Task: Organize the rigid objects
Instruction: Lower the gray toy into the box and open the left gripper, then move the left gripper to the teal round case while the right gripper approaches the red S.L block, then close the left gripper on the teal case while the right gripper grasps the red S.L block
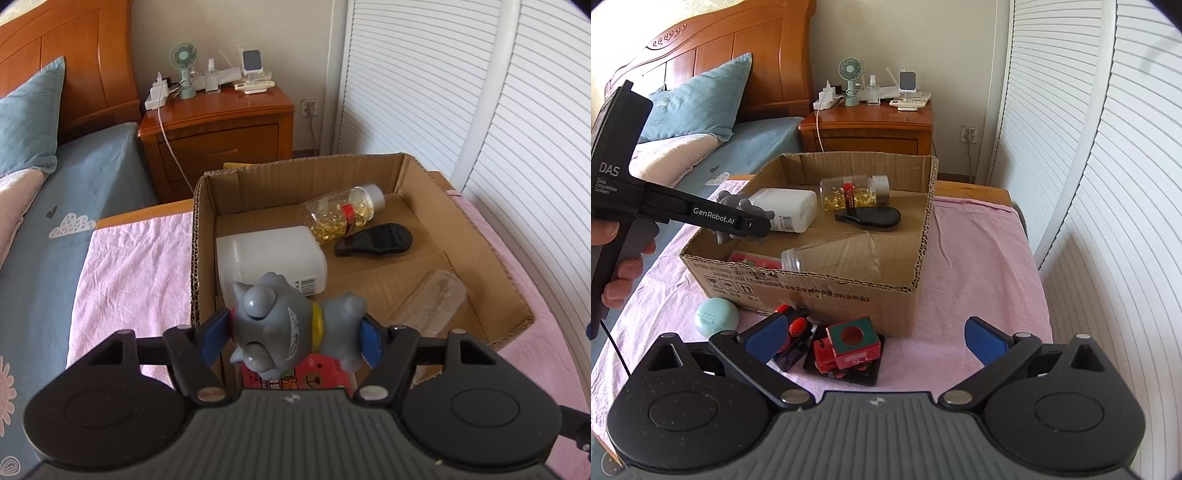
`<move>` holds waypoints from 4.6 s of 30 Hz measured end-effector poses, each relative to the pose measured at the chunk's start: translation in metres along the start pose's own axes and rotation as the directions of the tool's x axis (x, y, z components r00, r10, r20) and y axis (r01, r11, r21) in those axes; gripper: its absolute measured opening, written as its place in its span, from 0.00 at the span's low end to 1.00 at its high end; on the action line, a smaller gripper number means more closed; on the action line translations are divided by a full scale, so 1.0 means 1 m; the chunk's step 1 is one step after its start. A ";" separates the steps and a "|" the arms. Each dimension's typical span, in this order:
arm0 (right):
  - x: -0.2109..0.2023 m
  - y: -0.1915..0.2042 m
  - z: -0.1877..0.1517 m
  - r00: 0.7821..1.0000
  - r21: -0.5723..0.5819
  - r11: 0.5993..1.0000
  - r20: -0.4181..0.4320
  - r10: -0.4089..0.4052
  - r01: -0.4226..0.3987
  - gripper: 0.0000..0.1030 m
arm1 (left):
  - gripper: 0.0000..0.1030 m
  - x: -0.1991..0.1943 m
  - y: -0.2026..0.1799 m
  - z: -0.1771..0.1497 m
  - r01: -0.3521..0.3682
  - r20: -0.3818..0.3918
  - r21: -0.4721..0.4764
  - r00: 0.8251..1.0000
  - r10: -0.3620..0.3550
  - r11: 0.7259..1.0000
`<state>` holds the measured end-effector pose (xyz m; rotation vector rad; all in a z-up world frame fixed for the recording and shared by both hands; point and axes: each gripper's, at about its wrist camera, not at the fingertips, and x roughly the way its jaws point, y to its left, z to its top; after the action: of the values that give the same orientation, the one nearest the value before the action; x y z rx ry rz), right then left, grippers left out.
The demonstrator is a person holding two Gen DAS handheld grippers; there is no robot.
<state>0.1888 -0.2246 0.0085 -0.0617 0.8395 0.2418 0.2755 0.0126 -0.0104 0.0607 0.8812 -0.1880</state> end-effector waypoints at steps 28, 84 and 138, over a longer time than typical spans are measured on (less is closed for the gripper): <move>-0.019 -0.024 -0.025 1.000 0.121 0.993 0.019 0.007 -0.009 1.00 | 0.98 -0.120 0.009 -0.049 -0.129 0.045 0.027 0.991 0.128 0.991; 0.038 -0.032 -0.061 0.992 0.133 0.991 -0.120 0.041 -0.025 1.00 | 0.98 -0.051 -0.011 -0.139 -0.073 -0.002 -0.143 0.997 0.073 0.987; 0.046 -0.007 -0.096 0.995 -0.023 0.998 -0.077 -0.068 0.066 1.00 | 0.77 -0.005 -0.010 -0.109 0.193 -0.052 0.141 0.981 -0.187 0.971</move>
<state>0.1497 -0.2374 -0.0899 -0.1184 0.9108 0.1857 0.1875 0.0175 -0.0757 0.1158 0.9103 -0.4314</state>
